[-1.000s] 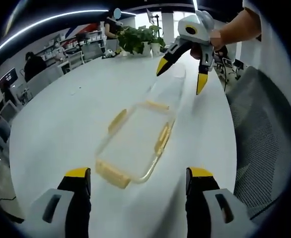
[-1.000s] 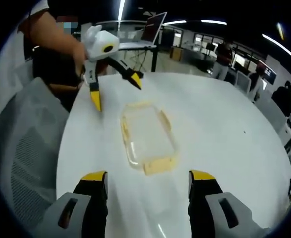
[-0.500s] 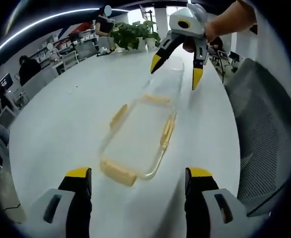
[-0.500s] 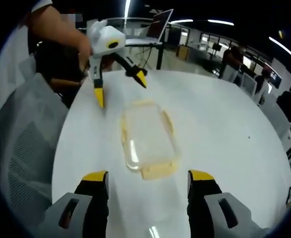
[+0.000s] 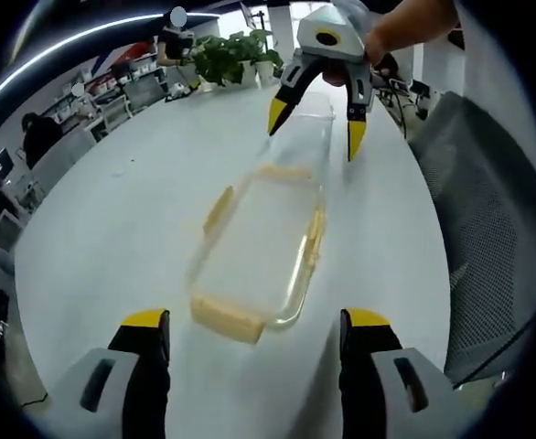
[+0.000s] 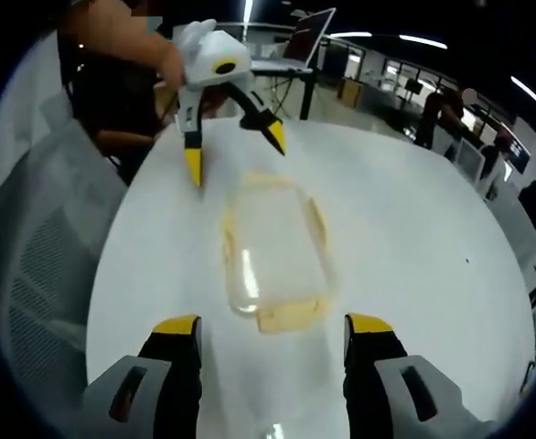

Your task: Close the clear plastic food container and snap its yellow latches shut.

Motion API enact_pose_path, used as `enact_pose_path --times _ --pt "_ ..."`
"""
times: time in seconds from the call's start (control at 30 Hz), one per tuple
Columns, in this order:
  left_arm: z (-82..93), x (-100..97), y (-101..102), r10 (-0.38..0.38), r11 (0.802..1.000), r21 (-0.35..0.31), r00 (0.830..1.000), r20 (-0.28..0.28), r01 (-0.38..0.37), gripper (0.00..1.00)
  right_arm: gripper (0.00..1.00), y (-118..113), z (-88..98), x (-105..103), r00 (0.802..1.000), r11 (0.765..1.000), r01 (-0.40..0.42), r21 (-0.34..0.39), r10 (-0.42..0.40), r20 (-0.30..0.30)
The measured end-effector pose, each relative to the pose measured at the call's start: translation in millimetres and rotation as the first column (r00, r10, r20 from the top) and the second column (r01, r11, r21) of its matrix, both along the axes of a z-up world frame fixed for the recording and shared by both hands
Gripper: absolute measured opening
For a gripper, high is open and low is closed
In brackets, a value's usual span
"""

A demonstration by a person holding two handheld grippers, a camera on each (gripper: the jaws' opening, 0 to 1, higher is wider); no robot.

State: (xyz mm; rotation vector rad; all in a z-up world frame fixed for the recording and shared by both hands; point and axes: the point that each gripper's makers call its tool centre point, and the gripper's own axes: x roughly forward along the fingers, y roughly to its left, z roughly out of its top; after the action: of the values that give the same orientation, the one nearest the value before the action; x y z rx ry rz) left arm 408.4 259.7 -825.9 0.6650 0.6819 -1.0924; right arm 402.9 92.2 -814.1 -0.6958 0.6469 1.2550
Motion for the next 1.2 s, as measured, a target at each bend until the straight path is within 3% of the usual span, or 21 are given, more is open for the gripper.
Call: enact_pose_path --times 0.53,1.2 --pt "-4.5 8.8 1 -0.105 0.991 0.081 0.994 0.020 0.103 0.72 0.62 10 -12.0 6 0.999 0.996 -0.050 -0.070 0.048 -0.024" --pt "-19.2 12.1 0 -0.234 0.957 0.166 0.972 -0.036 0.236 0.68 0.60 11 -29.5 11 0.993 0.983 -0.114 -0.147 0.108 -0.051"
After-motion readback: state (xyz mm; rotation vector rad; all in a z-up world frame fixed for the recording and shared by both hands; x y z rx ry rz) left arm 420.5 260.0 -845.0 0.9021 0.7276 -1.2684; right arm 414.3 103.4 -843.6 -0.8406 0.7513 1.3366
